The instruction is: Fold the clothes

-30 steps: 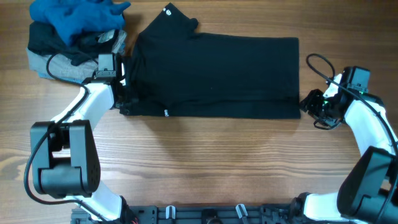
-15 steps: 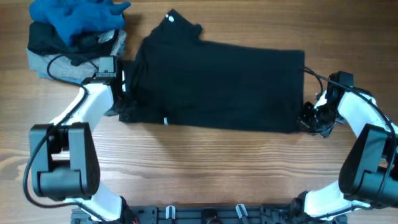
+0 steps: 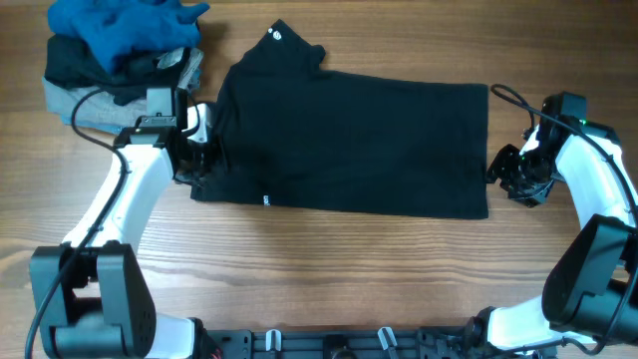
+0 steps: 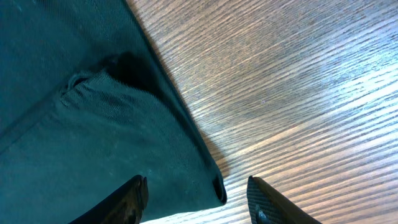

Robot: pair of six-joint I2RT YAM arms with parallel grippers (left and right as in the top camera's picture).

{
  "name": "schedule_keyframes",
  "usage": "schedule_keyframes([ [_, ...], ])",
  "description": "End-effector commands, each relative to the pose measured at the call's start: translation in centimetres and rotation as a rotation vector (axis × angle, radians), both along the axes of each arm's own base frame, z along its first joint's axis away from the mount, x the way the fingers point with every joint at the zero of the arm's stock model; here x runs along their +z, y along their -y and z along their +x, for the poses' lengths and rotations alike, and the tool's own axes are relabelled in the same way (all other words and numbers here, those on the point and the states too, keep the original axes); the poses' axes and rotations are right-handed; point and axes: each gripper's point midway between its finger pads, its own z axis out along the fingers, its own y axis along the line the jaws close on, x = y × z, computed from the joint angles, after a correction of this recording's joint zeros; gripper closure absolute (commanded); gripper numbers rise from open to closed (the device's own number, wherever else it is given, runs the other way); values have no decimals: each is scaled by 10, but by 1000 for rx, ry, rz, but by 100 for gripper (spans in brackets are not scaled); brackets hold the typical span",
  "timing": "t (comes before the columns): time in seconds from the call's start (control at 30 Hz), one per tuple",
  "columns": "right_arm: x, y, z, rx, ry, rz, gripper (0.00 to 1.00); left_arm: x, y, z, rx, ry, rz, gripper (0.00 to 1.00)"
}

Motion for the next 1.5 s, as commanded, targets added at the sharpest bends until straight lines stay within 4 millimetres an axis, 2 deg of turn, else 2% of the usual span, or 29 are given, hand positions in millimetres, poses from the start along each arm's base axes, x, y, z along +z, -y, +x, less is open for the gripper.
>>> schedule_keyframes([
  [0.0,12,1,11,16,57,1,44,-17,39,-10,-97,-47,-90,72],
  [0.03,12,1,11,15,58,1,44,-26,50,-10,-129,-53,-90,67],
  [0.1,12,-1,13,16,69,13,44,-34,68,-3,-179,-19,-92,47],
  [0.13,13,-2,14,17,73,16,44,-36,80,-1,-215,-2,-91,40],
  [0.23,13,-2,14,16,72,16,43,-43,97,-11,-265,-27,-87,38],
  [0.37,12,-2,14,17,71,16,44,-54,92,-20,-269,-69,-20,46],
  [0.47,13,-2,14,17,73,15,44,-62,85,-20,-260,-81,19,64],
  [0.57,13,-1,15,17,74,15,44,-62,86,-17,-306,-55,26,89],
  [0.63,13,-1,15,17,74,15,44,-62,85,-17,-308,-52,31,96],
  [0.7,13,-1,15,17,74,15,44,-56,85,-14,-335,-35,41,96],
  [0.83,13,-1,15,17,74,15,44,-16,89,26,-338,117,73,96],
  [0.87,13,-1,15,17,77,14,44,-12,91,35,-337,157,69,92],
  [0.93,13,-1,16,17,79,13,44,-13,92,45,-331,191,76,52],
  [1.0,13,-1,16,17,80,13,44,-13,92,44,-331,188,76,47],
  [1.07,13,-1,16,17,79,14,44,3,91,36,-332,162,69,70],
  [1.1,13,-1,16,17,79,13,44,14,93,26,-340,133,50,90],
  [1.13,13,-1,16,17,79,14,44,18,92,18,-345,108,41,96],
  [1.17,13,-1,16,16,78,14,44,16,89,3,-347,51,45,96],
  [1.23,13,-1,16,9,78,14,43,-5,82,-21,-350,-54,56,96],
  [1.37,13,-1,16,-8,79,15,43,-45,79,-33,-351,-82,58,96],
  [1.47,13,-1,16,-8,79,15,43,-58,77,-37,-351,-94,60,96],
])
